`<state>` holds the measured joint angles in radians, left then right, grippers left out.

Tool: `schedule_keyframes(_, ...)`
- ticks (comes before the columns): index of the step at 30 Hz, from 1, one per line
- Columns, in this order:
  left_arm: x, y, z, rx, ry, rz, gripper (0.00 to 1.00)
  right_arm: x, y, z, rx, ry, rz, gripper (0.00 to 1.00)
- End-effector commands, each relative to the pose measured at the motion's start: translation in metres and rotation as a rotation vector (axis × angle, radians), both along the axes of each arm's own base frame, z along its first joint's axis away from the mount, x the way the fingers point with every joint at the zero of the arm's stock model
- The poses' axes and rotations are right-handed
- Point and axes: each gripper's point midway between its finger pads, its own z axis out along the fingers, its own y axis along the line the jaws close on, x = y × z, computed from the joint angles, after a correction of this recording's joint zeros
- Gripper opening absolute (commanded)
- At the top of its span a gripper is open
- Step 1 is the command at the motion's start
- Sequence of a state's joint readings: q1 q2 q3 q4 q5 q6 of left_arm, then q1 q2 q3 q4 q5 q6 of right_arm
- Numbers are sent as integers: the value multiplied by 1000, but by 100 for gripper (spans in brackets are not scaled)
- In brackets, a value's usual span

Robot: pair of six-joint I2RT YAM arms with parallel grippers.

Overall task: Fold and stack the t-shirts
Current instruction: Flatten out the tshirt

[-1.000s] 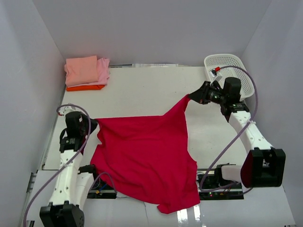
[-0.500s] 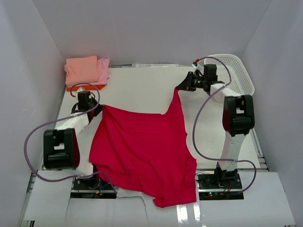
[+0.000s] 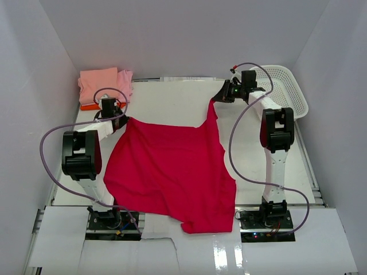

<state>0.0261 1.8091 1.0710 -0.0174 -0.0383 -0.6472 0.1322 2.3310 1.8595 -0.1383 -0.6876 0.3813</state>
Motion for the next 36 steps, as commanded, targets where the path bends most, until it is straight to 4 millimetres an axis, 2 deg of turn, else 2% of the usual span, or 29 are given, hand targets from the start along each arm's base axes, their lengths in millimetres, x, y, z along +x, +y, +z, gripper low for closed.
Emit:
schedule_keyframes(1,7,19,19,82,-20,54,0,21,-37,9,-29,-28,-91,8)
schedule_keyframes(4,8,26,19,90,-9,72,0,27,-50,8,-18,-22,-110,8)
schedule_keyframes(8,9,38,9,86,31,105,0,30,-66,2,-21,-2,-152,8)
schedule_keyframes(14,4,50,3,89,49,139,0,34,-68,2,-10,-6,-148,8)
schedule_keyframes(18,2,57,3,96,53,156,0,36,-67,9,0,-28,-139,8)
schedule_keyframes(19,2,57,5,95,48,157,0,37,-67,15,10,-50,-135,8)
schedule_keyframes(23,5,52,9,76,33,141,0,27,-40,34,124,-85,-17,8)
schedule_keyframes(24,4,51,8,69,36,137,0,27,-33,37,128,-96,7,8)
schedule_keyframes(25,5,49,9,61,30,131,0,25,-18,36,114,-115,49,8)
schedule_keyframes(27,4,47,7,57,33,122,0,25,-1,54,118,-142,107,8)
schedule_keyframes(28,4,47,7,56,31,120,0,21,14,51,125,-135,148,8)
schedule_keyframes(30,3,47,8,60,30,119,0,23,25,66,131,-151,175,8)
schedule_keyframes(31,3,48,9,60,29,118,0,21,35,61,146,-141,202,8)
schedule_keyframes(33,2,45,9,57,27,108,0,15,49,67,189,-122,242,8)
schedule_keyframes(36,2,43,10,50,25,98,0,2,65,54,226,-75,303,8)
